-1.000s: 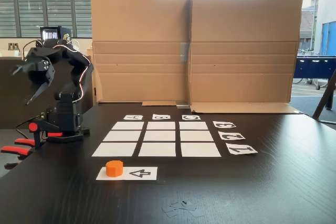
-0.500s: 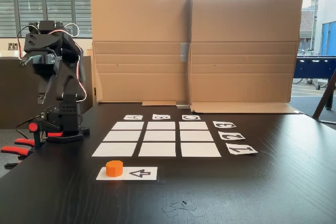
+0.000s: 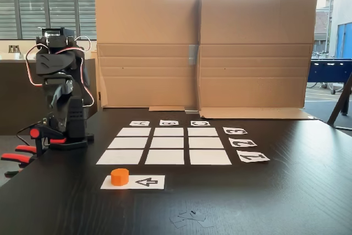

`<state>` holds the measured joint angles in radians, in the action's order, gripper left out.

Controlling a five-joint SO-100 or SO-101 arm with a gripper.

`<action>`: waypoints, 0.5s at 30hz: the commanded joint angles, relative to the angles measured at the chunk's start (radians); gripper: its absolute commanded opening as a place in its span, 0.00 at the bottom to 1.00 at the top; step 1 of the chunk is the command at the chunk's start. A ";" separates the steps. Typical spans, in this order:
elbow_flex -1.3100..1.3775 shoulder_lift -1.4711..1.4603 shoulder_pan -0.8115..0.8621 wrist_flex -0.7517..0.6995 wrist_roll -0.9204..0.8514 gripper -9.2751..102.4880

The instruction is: Pick up the round, orange token and place it in the grid on square B1.

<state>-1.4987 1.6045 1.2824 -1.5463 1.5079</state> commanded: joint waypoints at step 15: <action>0.225 -0.273 -0.149 -0.014 0.061 0.64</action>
<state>-1.3284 1.3484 1.1566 -1.5539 1.5647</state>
